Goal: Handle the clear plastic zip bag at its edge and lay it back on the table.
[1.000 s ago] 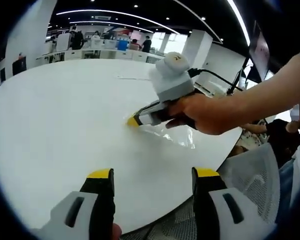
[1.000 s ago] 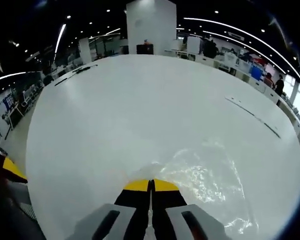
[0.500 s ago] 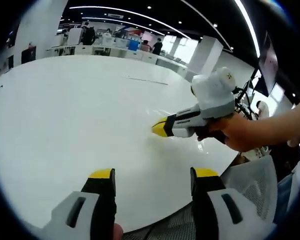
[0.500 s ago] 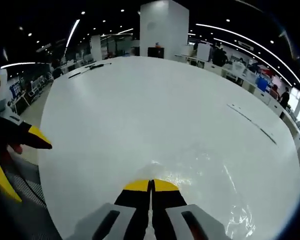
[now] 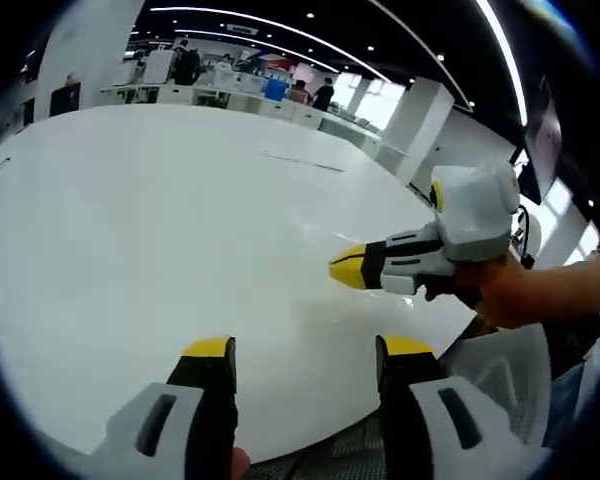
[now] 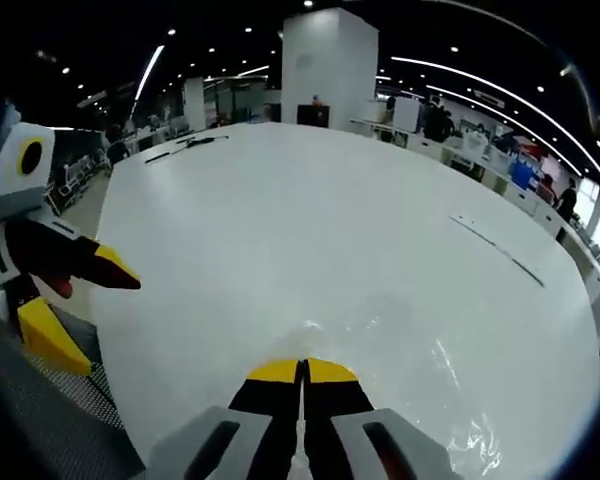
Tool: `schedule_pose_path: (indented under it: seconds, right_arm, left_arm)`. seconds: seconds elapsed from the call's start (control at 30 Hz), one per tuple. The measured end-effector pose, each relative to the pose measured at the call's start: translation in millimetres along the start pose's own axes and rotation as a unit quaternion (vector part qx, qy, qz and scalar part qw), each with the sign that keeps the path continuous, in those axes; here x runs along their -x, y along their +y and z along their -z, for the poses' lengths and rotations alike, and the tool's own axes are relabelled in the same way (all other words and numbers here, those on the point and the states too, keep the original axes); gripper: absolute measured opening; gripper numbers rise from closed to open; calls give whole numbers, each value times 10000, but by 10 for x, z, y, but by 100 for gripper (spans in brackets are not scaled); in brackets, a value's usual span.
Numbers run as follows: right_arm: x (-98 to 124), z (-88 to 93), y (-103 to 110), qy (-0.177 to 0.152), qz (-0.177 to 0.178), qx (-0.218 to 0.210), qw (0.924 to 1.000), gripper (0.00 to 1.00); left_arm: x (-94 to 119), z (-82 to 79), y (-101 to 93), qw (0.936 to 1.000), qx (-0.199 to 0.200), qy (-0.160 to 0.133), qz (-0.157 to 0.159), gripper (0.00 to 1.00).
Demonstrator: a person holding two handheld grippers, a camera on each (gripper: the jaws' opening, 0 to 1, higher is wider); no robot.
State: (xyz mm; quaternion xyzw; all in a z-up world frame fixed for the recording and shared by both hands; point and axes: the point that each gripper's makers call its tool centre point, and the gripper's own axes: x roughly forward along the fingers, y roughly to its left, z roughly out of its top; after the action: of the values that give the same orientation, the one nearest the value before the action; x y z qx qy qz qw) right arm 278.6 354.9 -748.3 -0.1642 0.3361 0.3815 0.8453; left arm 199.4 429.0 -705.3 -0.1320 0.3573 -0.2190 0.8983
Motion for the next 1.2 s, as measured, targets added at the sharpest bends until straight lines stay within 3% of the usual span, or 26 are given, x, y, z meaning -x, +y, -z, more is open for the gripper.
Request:
schedule_pose_path:
  seconds: [0.1,0.67,0.9,1.2]
  right_arm:
    - [55,25,68,0,-68,14,10000,0]
    - [180,113,264,57,-231,417,9988,0]
    - [222,151,384,115,-335,699,9969,0]
    - [268,120,444,54,-348,898,9953,0]
  left_arm:
    - [-7,-22,47,9998,175,-51,-42,54]
    - [-130,-59,-15,9999,142,39,-3,50]
    - [-188,-237,-70,9984,549,-111,88,48]
    - [-393,-386,139,9949,992,-173,93,45]
